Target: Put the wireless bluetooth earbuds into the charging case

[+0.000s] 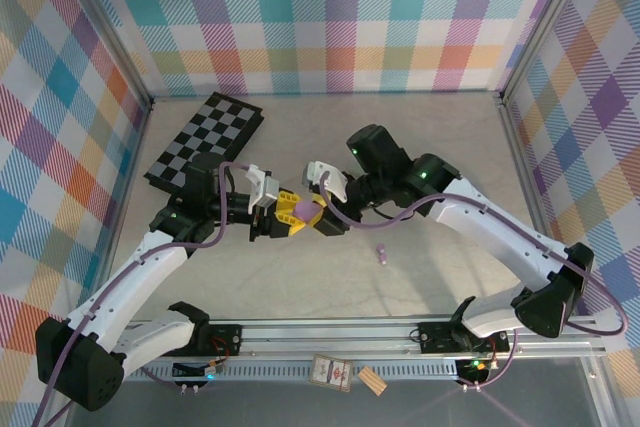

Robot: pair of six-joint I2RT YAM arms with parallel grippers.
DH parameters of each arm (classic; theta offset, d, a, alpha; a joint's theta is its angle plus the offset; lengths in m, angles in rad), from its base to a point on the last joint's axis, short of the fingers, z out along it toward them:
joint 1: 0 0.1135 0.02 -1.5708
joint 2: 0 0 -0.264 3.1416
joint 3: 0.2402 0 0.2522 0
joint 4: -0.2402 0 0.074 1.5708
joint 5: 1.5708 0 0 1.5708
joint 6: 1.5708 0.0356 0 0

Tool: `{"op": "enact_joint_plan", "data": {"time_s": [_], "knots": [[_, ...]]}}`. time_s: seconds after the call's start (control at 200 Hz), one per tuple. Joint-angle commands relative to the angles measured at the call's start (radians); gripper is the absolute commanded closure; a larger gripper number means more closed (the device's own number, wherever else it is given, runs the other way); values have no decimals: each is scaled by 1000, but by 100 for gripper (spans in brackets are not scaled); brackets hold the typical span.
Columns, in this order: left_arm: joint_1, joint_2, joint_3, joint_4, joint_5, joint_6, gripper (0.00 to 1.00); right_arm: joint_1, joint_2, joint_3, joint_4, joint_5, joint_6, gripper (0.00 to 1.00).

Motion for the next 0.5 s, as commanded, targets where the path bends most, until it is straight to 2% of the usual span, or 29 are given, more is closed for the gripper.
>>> {"op": "enact_joint_plan", "data": {"time_s": [0.0, 0.305, 0.495], "knots": [[-14, -7, 19, -44, 65, 39, 76, -29, -46, -11, 74, 21, 44, 50], [-14, -11, 20, -45, 76, 40, 76, -50, -78, -33, 128, 76, 92, 45], [-14, -10, 19, 7, 80, -7, 77, -49, -81, -51, 129, 48, 19, 44]]}}
